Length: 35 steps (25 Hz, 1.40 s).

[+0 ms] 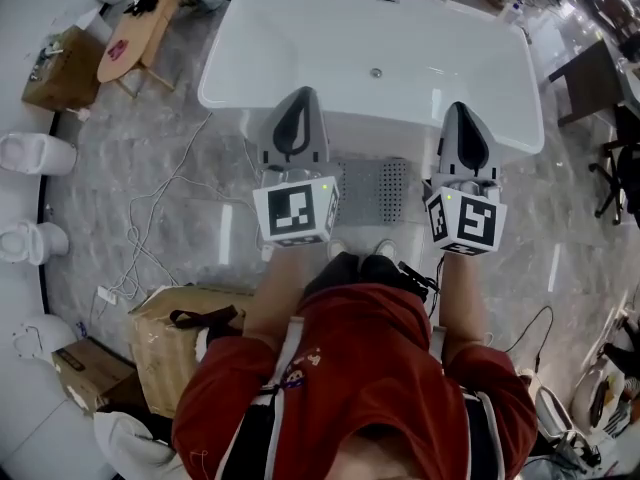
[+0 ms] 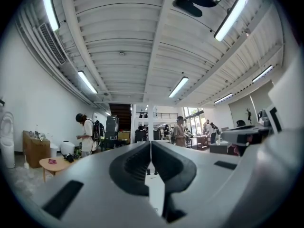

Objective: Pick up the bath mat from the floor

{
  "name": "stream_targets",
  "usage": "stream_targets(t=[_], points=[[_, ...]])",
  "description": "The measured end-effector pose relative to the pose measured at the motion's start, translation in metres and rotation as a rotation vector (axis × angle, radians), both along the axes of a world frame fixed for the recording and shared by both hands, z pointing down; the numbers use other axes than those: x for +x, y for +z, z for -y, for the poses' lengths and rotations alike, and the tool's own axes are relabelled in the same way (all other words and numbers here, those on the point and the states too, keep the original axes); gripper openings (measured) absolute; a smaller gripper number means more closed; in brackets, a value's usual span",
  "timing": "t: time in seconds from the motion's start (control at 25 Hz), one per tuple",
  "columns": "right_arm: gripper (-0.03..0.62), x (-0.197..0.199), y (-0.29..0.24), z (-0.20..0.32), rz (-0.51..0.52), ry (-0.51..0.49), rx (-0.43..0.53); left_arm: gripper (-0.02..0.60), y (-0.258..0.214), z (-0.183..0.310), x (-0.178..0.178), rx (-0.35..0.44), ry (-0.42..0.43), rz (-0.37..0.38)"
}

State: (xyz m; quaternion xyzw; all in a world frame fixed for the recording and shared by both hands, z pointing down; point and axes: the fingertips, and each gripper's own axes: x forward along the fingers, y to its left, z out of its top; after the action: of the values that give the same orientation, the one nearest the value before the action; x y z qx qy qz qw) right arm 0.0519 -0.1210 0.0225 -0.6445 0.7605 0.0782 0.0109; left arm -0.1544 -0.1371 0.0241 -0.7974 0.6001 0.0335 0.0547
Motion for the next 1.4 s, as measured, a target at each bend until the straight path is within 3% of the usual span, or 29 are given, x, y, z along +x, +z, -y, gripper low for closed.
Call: stream_targets(t=[0.52, 0.76, 1.2, 1.4], points=[[0.012, 0.03, 0.024, 0.0, 0.003, -0.003, -0.061, 0.015, 0.031, 0.0, 0.009, -0.068, -0.038, 0.041], [0.012, 0.047, 0.049, 0.008, 0.011, -0.025, -0.117, 0.016, 0.055, 0.002, 0.034, -0.06, 0.002, 0.057], [0.014, 0.047, 0.131, 0.008, -0.006, -0.071, -0.203, 0.017, 0.125, -0.012, 0.053, -0.133, 0.022, 0.013], [0.02, 0.048, 0.188, 0.014, -0.041, -0.108, -0.273, 0.017, 0.168, -0.002, 0.063, -0.18, 0.026, 0.049]])
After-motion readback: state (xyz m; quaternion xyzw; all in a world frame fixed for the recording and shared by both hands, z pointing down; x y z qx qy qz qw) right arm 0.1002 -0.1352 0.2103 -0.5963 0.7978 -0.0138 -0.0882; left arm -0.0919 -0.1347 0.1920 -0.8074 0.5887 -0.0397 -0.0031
